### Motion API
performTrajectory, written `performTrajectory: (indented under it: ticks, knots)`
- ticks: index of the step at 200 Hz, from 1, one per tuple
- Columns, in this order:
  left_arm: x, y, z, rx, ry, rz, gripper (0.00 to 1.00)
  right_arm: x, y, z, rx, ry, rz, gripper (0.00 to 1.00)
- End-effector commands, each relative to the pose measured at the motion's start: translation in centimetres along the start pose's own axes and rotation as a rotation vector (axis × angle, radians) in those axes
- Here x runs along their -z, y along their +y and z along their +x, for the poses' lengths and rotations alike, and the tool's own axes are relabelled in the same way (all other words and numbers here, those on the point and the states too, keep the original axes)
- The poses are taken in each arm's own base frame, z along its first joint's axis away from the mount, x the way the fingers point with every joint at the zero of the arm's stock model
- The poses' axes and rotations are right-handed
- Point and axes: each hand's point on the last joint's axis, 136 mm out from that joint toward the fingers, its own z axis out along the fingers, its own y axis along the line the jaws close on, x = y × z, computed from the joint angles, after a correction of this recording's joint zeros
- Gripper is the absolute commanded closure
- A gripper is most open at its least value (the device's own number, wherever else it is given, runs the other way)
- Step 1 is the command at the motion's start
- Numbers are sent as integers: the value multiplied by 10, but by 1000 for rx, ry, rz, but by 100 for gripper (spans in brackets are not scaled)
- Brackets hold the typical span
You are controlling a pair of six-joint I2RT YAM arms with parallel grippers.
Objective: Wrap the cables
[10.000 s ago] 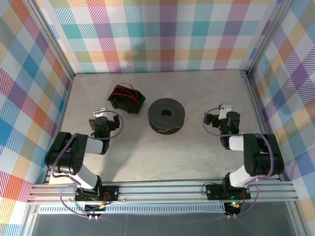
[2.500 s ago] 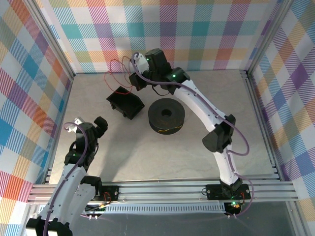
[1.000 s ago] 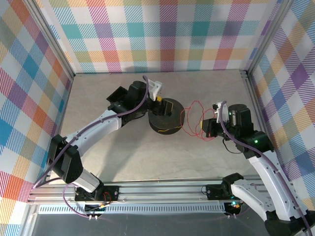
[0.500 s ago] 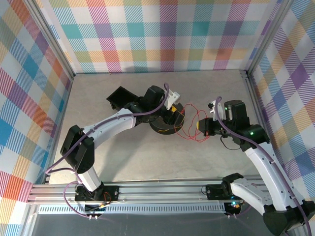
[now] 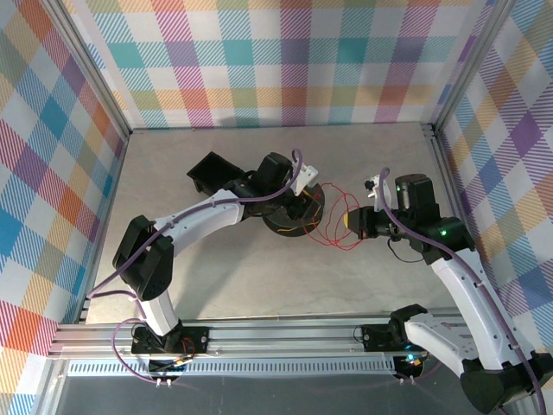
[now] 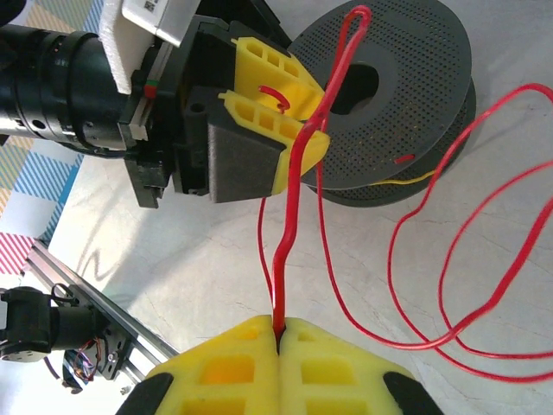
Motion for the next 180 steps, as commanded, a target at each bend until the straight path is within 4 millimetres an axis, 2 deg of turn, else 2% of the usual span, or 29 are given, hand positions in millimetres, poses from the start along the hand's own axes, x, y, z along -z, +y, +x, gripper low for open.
performTrajectory:
  ticks: [1,44,74,115,140,163,180]
  knots:
    - [7,-6,-22,-15,-58,13,73,6,5,-4,20,-13,-17,100]
    - [20,-9,-27,10,-101,-4,77,6,-1,-2,8,-19,6,100]
    - [22,-6,-27,46,-112,-20,92,5,-5,0,-1,-21,17,100]
    - [32,-4,-34,132,-170,-30,100,5,-17,4,-16,-29,64,100]
    - [40,1,-41,224,-230,-30,100,6,-26,5,-33,-54,97,100]
    - [51,11,-49,337,-310,-42,100,8,-33,4,-57,-87,122,100]
    - [65,31,-55,498,-411,-82,100,9,-39,3,-77,-119,140,100]
